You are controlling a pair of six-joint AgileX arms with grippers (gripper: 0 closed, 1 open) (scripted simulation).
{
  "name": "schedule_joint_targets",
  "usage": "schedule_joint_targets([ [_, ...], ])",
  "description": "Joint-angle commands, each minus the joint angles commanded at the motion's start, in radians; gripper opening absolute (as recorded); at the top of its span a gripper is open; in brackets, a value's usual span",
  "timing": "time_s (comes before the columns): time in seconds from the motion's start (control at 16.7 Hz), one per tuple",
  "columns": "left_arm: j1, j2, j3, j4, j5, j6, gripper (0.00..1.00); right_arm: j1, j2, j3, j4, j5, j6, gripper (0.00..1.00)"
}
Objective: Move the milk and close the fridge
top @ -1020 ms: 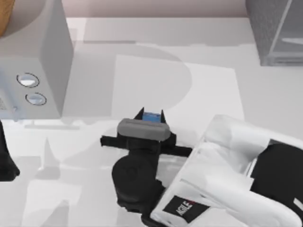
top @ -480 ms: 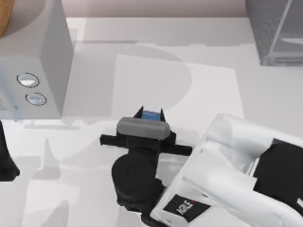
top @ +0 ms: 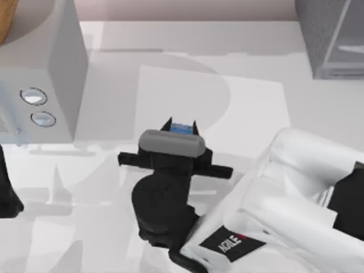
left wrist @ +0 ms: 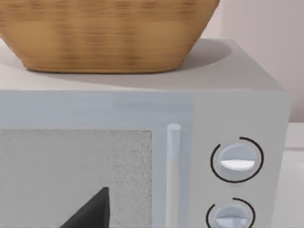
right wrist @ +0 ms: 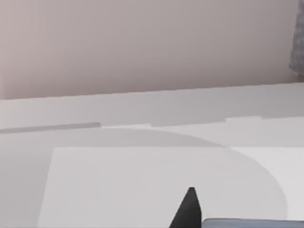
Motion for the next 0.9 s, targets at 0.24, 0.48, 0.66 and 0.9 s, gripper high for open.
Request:
schedule_joint_targets([
  [0.24, 0.000, 0.000, 0.000, 0.000, 0.000, 0.000, 1.00, -0.002, 0.002, 0.003, 0.003, -0.002, 0.002, 0.00],
  [0.48, 0.000, 0.000, 0.000, 0.000, 0.000, 0.000, 1.00, -0.096, -0.087, -0.063, -0.002, -0.108, -0.002, 0.00],
  [0.66, 0.000, 0.000, 0.000, 0.000, 0.000, 0.000, 1.00, -0.253, -0.223, -0.172, -0.016, -0.295, -0.010, 0.00],
  [0.9, 0.000, 0.000, 0.000, 0.000, 0.000, 0.000, 1.00, -0.530, -0.460, -0.364, -0.049, -0.645, -0.017, 0.00],
])
